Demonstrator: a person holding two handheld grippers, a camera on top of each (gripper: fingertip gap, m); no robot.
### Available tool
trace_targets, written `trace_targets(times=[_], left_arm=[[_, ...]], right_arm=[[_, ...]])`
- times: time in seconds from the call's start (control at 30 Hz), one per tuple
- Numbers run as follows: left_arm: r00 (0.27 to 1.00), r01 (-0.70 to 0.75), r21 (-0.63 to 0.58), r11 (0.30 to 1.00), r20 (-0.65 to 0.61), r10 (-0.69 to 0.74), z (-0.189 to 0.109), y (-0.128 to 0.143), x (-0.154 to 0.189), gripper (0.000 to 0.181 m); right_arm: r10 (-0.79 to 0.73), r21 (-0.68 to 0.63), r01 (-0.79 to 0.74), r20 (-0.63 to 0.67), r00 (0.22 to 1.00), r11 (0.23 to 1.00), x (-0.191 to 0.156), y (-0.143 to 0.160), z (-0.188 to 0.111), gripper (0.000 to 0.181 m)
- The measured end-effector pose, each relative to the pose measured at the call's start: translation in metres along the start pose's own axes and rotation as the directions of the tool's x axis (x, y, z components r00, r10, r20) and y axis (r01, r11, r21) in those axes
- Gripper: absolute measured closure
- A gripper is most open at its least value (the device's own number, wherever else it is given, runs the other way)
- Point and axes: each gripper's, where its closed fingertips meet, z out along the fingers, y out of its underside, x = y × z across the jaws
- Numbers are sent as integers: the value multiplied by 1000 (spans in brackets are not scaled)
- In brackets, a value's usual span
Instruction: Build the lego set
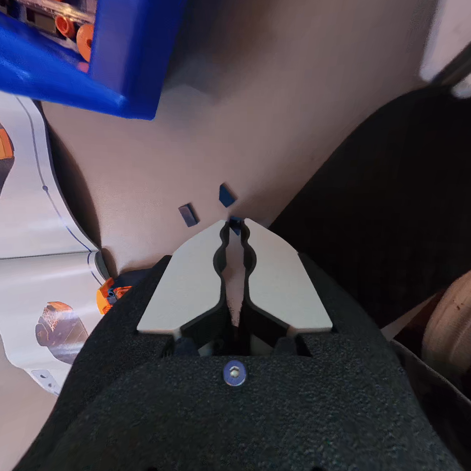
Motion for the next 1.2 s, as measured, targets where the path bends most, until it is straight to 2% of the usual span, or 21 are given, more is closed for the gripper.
trace_targets(times=[0.2, 0.4, 0.5, 0.6, 0.67, 0.87, 0.93, 1.07, 1.2], left_arm=[[1000, 24, -51, 998, 12, -24, 1, 1, -2, 171], [999, 32, -37, 999, -14, -33, -2, 2, -1, 161], [1000, 11, 56, 998, -13, -11, -17, -1, 1, 160], [998, 2, 169, 986, -65, 9, -24, -5, 8, 155], [996, 16, 161, 987, -86, -2, -17, -1, 9, 147], [994, 46, 185, 982, -103, -27, -10, -2, 6, 151], [992, 51, 188, 981, -119, -29, -9, -2, 7, 153], [986, 81, 199, 977, -160, -49, -4, -3, 7, 155], [983, 89, 230, 969, -179, -48, -5, -4, 9, 158]], right_arm=[[-2, 69, 1, 15, 1000, 998, -1, -2, -9, 181], [-14, 46, 14, -3, 1000, 999, 2, 2, -8, 181], [-25, 24, 25, -18, 1000, 999, 4, 7, -6, 181], [-54, -33, 52, -38, 998, 998, 7, 16, -1, 181], [-67, -62, 66, -24, 997, 996, 5, 19, 2, 181], [-72, -116, 64, -70, 995, 991, 10, 26, 6, 181], [-88, -181, 70, -92, 992, 981, 14, 33, 10, 181], [-106, -428, 65, -73, 992, 902, 20, 61, 27, 170], [-102, -515, 52, -70, 992, 856, 20, 75, 45, 165]])
